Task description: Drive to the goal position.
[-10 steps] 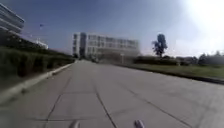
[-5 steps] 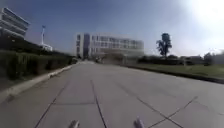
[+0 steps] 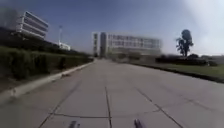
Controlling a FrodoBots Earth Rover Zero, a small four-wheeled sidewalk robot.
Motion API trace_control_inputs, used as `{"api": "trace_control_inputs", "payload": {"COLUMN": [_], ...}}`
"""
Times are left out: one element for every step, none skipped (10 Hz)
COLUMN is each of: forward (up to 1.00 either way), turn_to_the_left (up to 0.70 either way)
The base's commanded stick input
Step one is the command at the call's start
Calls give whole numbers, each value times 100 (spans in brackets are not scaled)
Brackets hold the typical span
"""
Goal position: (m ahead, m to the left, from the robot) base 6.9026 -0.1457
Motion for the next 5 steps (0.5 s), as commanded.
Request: {"api": "trace_control_inputs", "payload": {"forward": [100, 100, 100, 100, 100], "turn_to_the_left": [7, 0, 0, 0, 0]}}
